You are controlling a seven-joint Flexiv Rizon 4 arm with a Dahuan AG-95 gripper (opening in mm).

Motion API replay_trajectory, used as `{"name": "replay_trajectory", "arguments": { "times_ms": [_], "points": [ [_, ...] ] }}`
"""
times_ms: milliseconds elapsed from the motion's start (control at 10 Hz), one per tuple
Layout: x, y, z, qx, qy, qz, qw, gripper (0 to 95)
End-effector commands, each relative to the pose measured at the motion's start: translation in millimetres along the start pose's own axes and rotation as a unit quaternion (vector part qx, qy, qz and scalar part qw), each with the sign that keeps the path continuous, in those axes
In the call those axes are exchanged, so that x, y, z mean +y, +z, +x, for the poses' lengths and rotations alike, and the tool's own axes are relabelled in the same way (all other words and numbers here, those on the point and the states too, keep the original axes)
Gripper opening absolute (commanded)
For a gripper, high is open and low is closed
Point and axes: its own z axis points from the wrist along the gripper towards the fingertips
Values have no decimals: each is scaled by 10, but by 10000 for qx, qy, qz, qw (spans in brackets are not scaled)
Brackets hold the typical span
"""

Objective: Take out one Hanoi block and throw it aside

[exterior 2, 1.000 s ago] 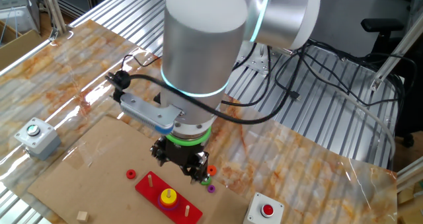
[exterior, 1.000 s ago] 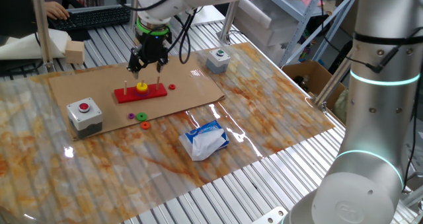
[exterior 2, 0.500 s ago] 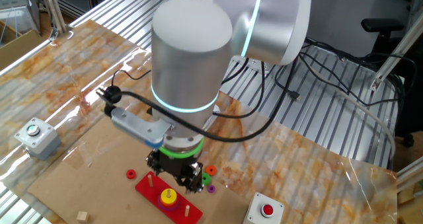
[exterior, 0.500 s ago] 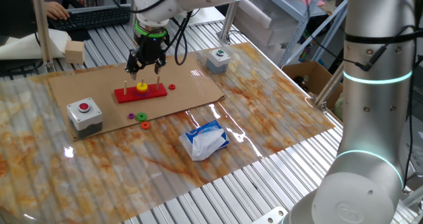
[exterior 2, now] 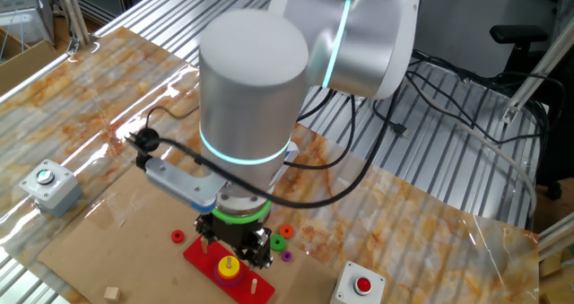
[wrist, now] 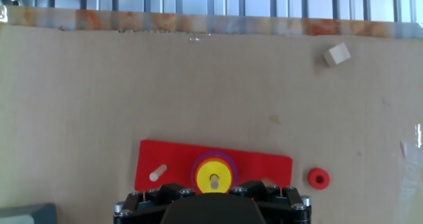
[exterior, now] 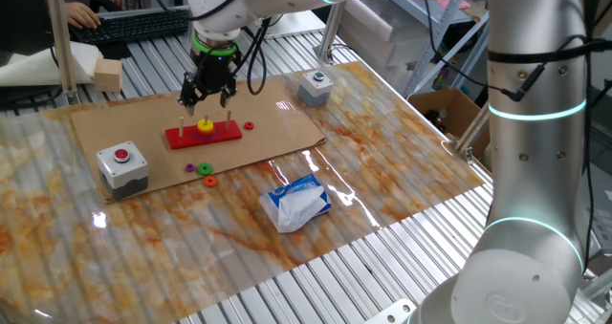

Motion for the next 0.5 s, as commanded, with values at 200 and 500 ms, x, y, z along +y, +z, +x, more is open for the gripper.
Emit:
{"name": "replay_trajectory", "arguments": {
  "times_ms": [200, 500],
  "points": [
    [-1, 94, -11, -3, 16, -7, 10000, 760],
    [-26, 166, -15, 7, 22, -22, 10000, 760]
  ]
}}
